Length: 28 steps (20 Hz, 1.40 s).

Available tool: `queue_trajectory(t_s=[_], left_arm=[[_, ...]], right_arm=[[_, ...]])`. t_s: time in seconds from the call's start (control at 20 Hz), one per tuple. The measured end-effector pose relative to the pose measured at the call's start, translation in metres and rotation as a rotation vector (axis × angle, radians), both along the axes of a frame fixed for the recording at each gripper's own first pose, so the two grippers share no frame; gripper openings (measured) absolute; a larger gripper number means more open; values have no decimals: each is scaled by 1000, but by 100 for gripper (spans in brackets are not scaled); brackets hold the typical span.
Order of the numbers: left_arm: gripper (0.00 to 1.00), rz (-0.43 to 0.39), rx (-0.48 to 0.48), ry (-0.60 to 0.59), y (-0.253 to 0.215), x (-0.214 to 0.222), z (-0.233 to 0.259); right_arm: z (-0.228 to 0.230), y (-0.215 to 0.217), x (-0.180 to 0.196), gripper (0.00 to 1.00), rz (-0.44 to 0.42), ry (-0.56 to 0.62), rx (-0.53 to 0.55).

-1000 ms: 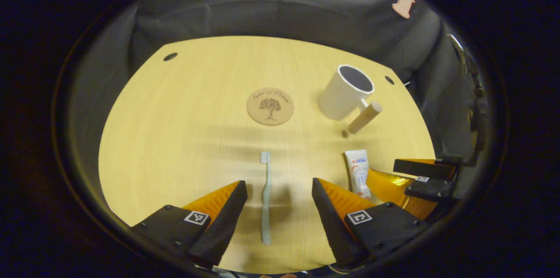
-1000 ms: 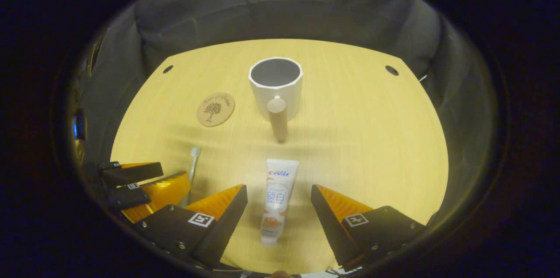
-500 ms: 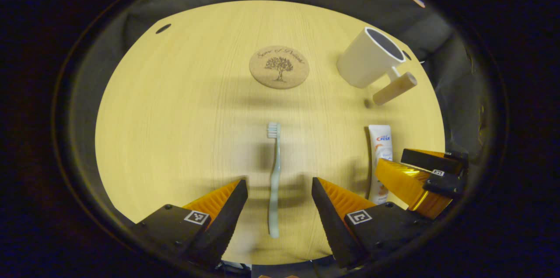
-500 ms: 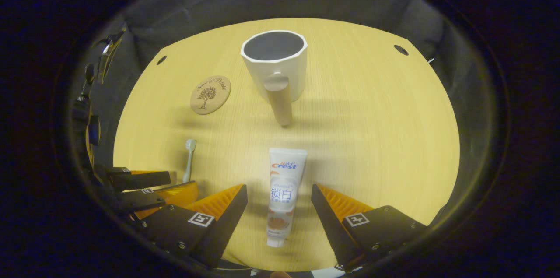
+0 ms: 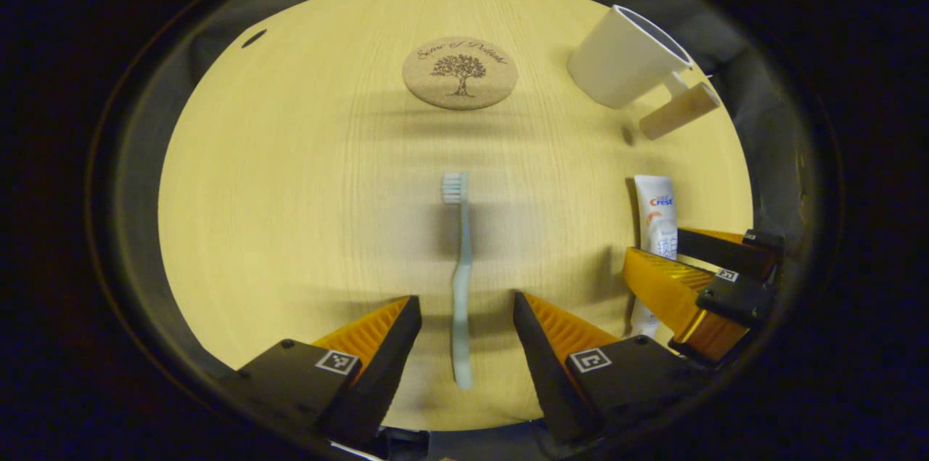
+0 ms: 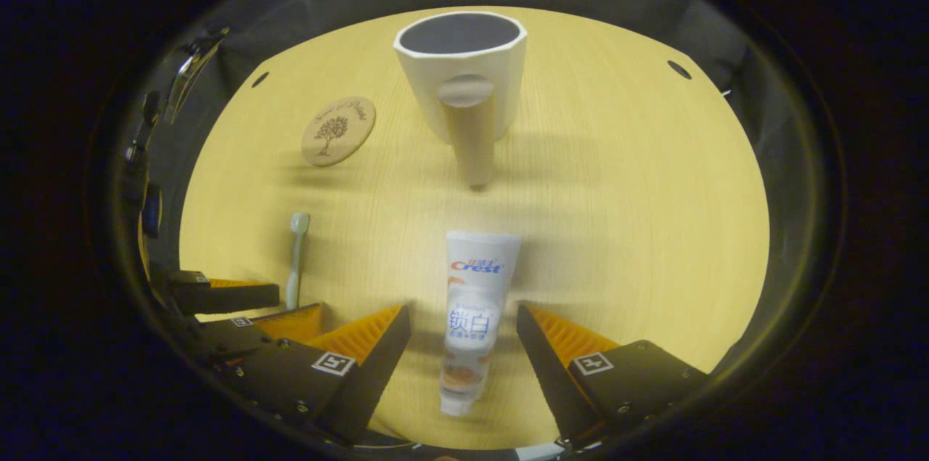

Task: Put the toothbrush and toothpaste on the desktop into the cup, then pick up the cup and place it on the coaster on the desktop.

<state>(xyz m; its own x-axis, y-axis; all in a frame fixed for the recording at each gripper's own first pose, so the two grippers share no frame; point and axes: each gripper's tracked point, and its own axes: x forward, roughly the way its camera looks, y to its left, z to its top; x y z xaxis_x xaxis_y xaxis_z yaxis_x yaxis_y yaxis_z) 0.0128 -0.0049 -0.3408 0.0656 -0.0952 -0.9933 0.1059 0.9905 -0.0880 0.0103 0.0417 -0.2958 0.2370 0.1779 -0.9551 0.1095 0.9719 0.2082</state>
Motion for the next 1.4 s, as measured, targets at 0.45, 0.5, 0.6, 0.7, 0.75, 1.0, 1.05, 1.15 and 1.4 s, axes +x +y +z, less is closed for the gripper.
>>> queue_trajectory(t_s=[0.45, 0.5, 0.6, 0.7, 0.75, 1.0, 1.05, 1.15, 1.4], left_arm=[[31, -71, 48, -56, -8, 3, -1], [34, -90, 43, -62, -8, 3, 0], [34, -118, 39, -71, -6, 4, 1], [16, -110, 34, -78, -7, 4, 2], [16, -119, 33, -79, -7, 3, 1], [8, -151, 13, -129, -8, 6, 3], [8, -151, 8, -147, -8, 4, 3], [8, -159, -9, -175, -8, 5, 3], [8, -150, -31, -257, -5, 9, 18]], right_arm=[[-8, -9, -4, 78, -22, 35, -45], [-9, -12, -5, 72, -23, 34, -53], [-9, -14, -7, 60, -22, 43, -54], [-9, -16, -6, 44, -18, 38, -62], [-9, -16, -7, 42, 0, 30, -74], [-8, -16, -9, 31, 28, -6, -84], [-8, -16, -8, 31, 26, -16, -77], [-8, -16, -7, 31, 17, -38, -55], [1, -15, -3, 31, -33, -140, -25]])
